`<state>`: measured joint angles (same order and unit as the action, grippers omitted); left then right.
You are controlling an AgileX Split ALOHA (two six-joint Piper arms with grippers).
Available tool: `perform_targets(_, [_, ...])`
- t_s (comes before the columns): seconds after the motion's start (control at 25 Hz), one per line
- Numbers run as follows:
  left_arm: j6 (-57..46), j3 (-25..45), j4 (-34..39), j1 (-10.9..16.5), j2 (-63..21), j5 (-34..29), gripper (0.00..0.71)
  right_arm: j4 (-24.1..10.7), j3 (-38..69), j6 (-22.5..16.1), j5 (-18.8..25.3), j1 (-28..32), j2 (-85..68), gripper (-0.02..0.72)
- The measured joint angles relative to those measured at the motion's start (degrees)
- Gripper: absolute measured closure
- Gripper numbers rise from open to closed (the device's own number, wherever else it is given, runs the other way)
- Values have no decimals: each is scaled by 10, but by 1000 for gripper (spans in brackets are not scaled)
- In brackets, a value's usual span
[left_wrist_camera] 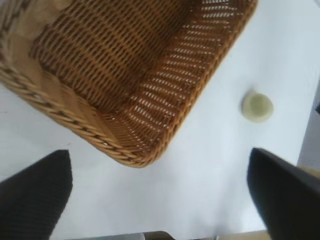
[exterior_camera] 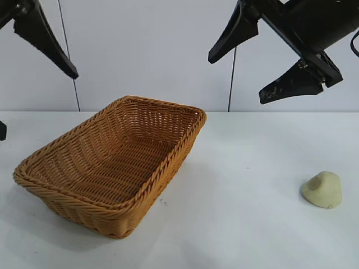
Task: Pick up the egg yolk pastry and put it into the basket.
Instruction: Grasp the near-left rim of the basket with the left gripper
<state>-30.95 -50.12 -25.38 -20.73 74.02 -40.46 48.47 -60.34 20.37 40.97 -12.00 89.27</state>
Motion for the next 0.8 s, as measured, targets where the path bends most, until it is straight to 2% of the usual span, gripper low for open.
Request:
perform_targets(0.16, [-195, 0, 127, -49, 0, 0, 32, 0, 0, 0, 0, 0, 0, 8])
perform_targets(0.32, [-354, 0, 209, -60, 0, 1, 32, 0, 0, 0, 0, 0, 0, 8])
perform_targets(0.56, [-442, 10, 197, -60, 19, 15, 32, 0, 0, 0, 0, 0, 0, 8])
perform_targets(0.8, [-462, 54, 168, -60, 70, 57, 32, 0, 0, 0, 1, 0, 0, 8])
